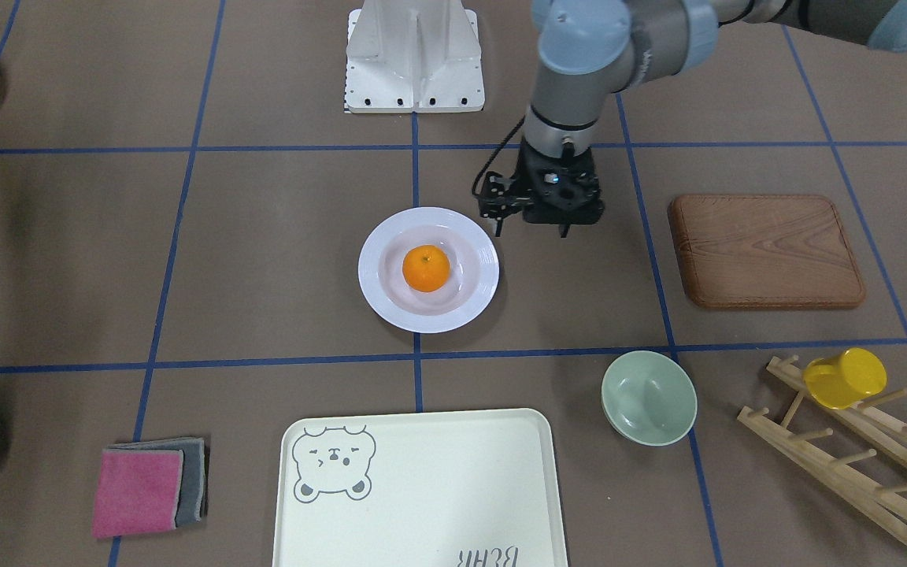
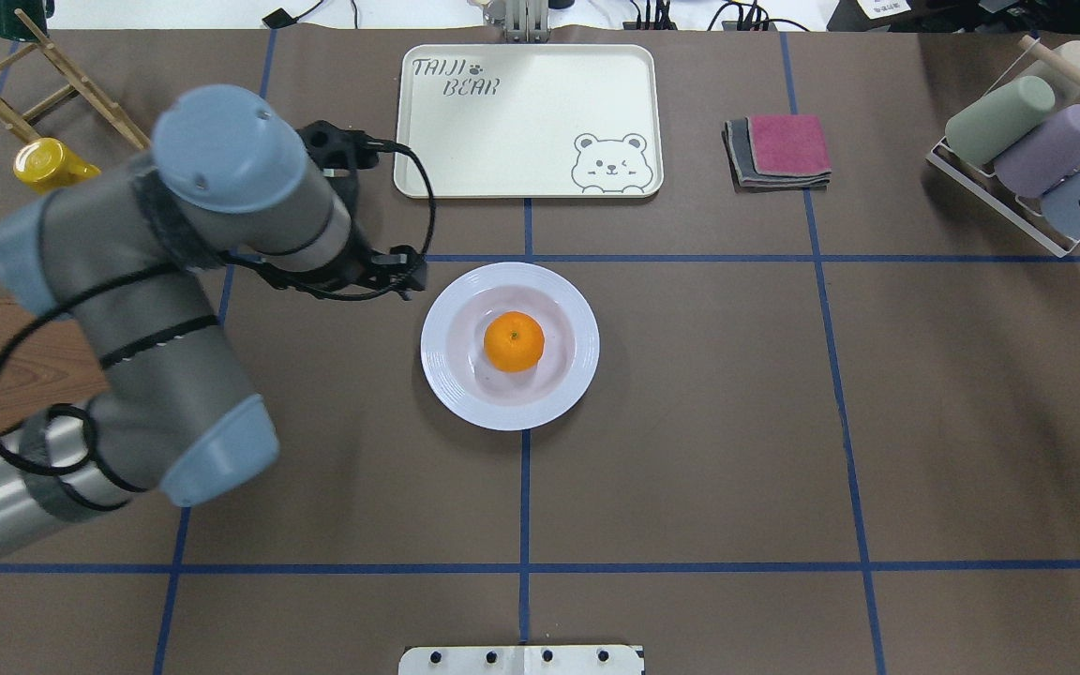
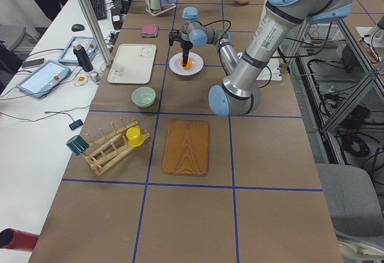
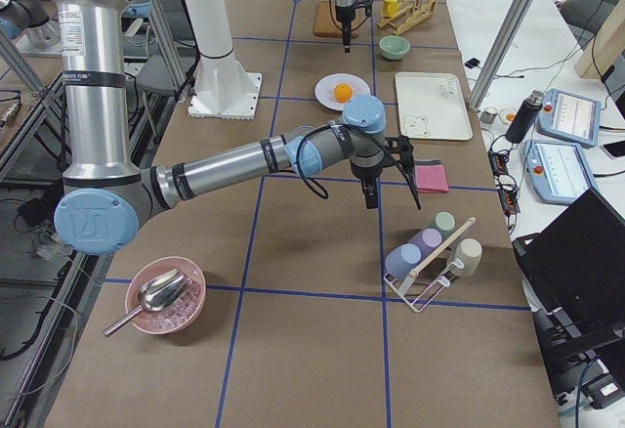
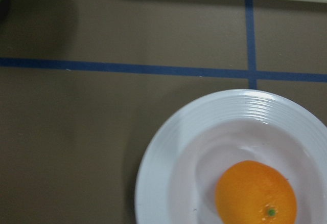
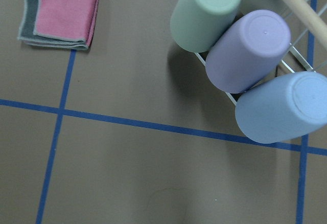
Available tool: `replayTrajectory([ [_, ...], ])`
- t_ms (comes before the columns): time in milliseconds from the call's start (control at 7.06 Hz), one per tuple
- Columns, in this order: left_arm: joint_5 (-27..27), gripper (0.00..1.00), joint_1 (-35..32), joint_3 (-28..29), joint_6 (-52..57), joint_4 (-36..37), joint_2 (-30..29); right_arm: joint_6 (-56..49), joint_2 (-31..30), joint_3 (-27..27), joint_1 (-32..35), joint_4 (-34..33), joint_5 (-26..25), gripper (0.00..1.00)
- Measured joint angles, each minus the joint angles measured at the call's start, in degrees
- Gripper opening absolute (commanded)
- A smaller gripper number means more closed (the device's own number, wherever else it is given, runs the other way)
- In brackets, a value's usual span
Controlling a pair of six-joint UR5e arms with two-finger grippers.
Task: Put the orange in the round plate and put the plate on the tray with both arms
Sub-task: 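Open the left gripper and withdraw the left arm from the plate, then move the right gripper to the plate rim nearest the robot and grasp it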
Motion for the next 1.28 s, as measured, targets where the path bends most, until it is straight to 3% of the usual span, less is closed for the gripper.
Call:
replayTrajectory([
  [283,-5.56,0.99,-12.67,-4.88,18.96,1.23,11.94,23.15,-0.05,1.02,-8.15,14.34,-2.41,1.0],
  [425,-7.18,0.99,-19.83,-4.81,30.25,1.15,16.94,34.73,0.01,2.05,-13.99,20.35,-7.36,1.0],
  [567,-8.94,0.99,-27.73,-2.7,42.22,1.06,20.7,45.64,0.18,4.22,-21.66,23.8,-15.41,1.0],
  [850,-16.8,0.99,-42.3,8.16,65.28,0.68,23.53,61.88,0.62,8.57,-37.36,25.73,-33.66,0.99],
  [992,-19.53,0.99,-47.89,13.42,72.16,-0.45,24.38,67.99,1.6,9.06,-45.76,26.05,-44.08,0.95],
  [1275,-21.32,0.99,-52.51,17.29,75.76,-3.24,26.8,76.83,7.33,4.96,-58.37,26.35,-60.38,0.84],
])
